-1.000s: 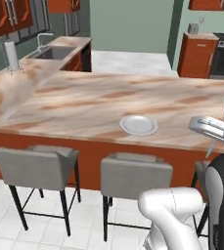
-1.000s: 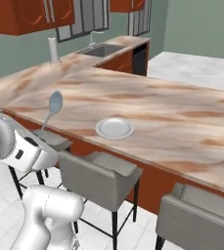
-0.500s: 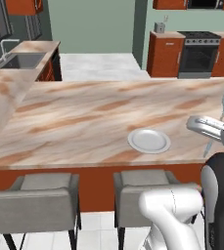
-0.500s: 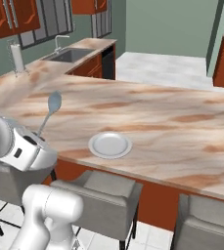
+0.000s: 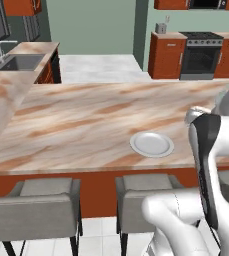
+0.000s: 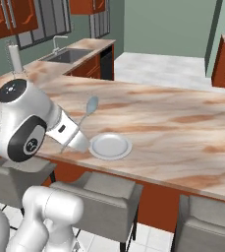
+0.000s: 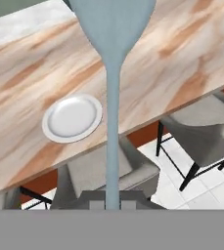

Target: Take the fork and place it on the left side of the plate. Then take the spoon and place it on the right side of the plate. Make sure they're directly next to the plate.

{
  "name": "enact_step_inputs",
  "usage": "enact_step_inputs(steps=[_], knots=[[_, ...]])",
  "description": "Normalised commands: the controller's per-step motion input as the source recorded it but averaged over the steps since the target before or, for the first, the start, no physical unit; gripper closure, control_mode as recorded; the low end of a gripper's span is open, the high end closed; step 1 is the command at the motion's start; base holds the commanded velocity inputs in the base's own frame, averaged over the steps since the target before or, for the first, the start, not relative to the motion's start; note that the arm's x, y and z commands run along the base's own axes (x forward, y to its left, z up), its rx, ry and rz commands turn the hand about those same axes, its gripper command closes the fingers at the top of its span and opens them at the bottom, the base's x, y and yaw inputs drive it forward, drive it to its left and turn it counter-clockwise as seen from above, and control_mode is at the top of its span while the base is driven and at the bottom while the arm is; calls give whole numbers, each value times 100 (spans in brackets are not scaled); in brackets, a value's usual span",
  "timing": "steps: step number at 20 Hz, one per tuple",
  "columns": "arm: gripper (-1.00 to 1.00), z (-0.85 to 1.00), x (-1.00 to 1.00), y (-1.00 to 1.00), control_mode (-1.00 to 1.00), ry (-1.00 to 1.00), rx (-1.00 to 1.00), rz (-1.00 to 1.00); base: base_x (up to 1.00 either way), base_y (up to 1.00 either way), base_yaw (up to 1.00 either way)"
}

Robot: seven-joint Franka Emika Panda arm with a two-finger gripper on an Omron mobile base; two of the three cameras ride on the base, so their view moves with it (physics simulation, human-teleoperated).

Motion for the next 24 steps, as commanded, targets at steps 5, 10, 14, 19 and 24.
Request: enact_step_inputs(steps=[5,10,14,19,24], knots=[[100,-45,74,-73,-100,43,0,0,0,0,0],[100,-62,54,-51,-100,31,0,9,0,0,0],[100,-69,41,-36,-100,20,0,16,0,0,0],[100,-48,26,-28,-100,1,1,16,0,0,0],[100,-38,45,-6,-100,2,0,11,0,0,0]])
